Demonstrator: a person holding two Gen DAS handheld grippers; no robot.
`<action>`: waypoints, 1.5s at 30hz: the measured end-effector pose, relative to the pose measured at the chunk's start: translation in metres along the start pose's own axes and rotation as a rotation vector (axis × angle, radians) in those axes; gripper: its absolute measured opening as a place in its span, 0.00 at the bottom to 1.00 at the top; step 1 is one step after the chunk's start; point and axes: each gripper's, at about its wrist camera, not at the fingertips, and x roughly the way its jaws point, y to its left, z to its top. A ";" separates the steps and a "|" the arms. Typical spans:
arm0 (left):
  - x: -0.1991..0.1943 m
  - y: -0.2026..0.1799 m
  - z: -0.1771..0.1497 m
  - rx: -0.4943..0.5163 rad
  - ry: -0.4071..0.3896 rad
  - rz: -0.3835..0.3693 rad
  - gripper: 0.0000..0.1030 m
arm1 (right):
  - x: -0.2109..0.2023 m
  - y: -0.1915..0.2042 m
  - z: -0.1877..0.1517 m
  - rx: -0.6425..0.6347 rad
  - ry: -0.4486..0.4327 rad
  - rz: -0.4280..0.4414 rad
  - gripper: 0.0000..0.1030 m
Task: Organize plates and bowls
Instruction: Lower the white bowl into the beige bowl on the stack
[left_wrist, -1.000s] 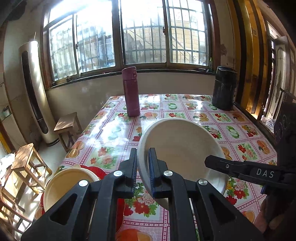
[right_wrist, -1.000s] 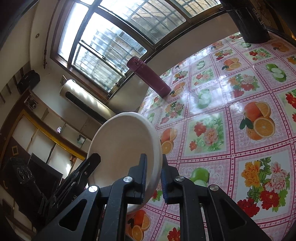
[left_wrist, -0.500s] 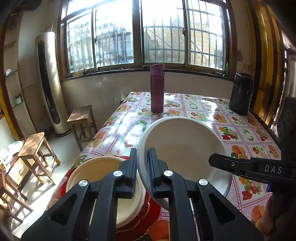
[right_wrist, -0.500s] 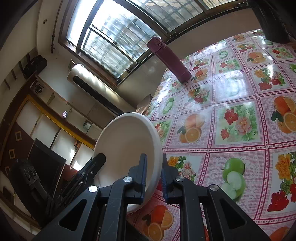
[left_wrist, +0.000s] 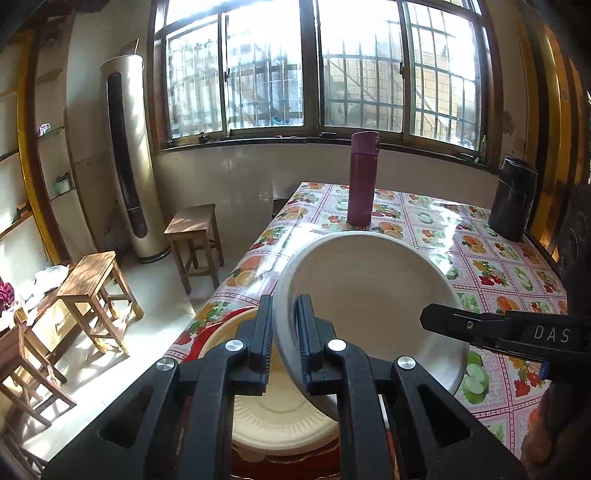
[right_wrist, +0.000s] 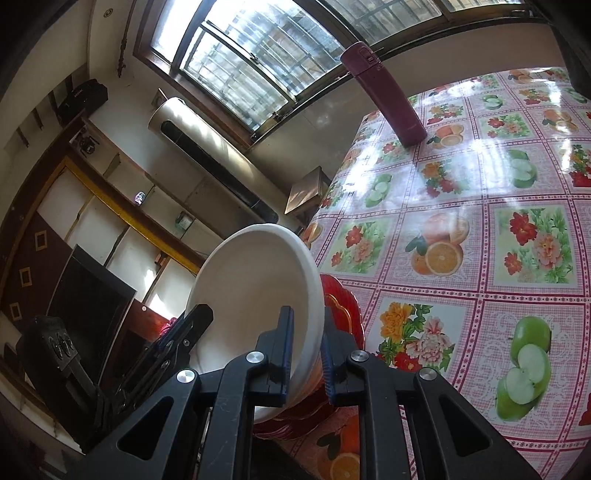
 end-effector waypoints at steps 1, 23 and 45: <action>0.000 0.004 -0.001 -0.005 0.000 0.004 0.10 | 0.003 0.002 0.000 -0.002 0.005 0.004 0.15; 0.017 0.033 -0.011 -0.067 0.034 0.071 0.10 | 0.050 0.026 -0.003 -0.029 0.069 0.021 0.18; 0.032 0.049 -0.020 -0.088 0.090 0.089 0.11 | 0.080 0.026 -0.013 -0.041 0.125 0.010 0.18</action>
